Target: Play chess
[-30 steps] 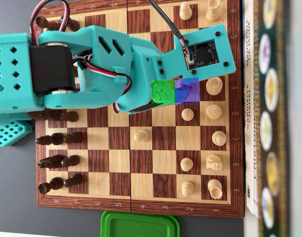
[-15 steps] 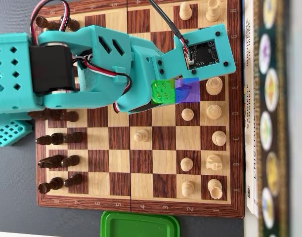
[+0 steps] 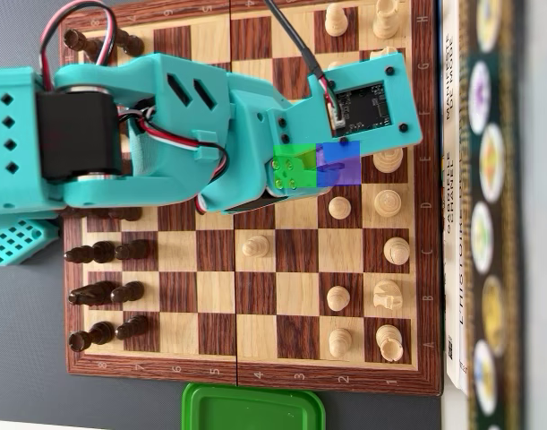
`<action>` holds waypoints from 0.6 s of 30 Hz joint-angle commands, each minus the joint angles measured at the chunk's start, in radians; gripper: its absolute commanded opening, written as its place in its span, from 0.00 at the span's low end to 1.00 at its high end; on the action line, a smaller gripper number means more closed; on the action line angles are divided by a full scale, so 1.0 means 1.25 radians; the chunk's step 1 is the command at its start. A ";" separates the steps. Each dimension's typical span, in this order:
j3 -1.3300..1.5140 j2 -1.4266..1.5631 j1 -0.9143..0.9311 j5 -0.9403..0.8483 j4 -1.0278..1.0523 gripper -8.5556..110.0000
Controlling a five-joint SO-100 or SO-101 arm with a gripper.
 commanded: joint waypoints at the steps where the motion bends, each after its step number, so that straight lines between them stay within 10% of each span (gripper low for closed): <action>1: 0.009 0.056 0.006 0.005 -0.001 0.12; 18: 0.164 0.200 0.001 0.059 -0.001 0.12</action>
